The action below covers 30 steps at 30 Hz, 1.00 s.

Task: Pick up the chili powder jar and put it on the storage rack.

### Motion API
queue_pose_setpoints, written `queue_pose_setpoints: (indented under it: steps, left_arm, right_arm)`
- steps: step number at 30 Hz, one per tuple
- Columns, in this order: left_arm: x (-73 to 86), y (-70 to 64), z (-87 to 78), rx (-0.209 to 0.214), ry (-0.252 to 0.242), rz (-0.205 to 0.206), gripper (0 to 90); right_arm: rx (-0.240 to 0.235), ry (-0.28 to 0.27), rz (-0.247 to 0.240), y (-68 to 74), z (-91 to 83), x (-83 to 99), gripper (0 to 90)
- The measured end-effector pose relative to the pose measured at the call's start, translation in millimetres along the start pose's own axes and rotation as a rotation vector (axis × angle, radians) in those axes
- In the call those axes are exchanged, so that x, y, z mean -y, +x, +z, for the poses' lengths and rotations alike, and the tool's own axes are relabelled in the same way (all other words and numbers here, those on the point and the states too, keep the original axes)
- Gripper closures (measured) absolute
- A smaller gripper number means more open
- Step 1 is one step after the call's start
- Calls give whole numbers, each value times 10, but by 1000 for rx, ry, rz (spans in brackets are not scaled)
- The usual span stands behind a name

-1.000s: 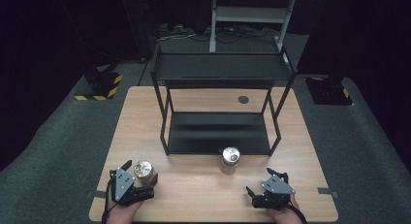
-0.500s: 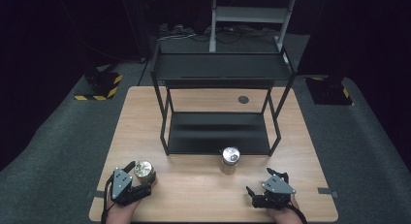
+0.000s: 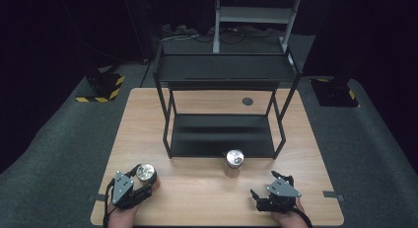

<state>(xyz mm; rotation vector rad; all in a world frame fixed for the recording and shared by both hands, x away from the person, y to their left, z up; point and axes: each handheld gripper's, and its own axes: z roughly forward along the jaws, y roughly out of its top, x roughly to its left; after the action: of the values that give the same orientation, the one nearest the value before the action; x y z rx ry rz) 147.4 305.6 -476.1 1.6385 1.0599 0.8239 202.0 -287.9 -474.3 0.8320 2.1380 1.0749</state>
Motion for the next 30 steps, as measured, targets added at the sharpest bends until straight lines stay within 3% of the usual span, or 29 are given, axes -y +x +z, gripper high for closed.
queue_pose_setpoints:
  steps: [15,30]
  left_arm:
    - [-57,-62,-91,-16,-40,-1,346]
    - [-155,-214,-115,10,-77,18,346]
  right_arm:
    - [1,9,-1,5,10,-16,3]
    - [-2,10,2,0,11,-19,3]
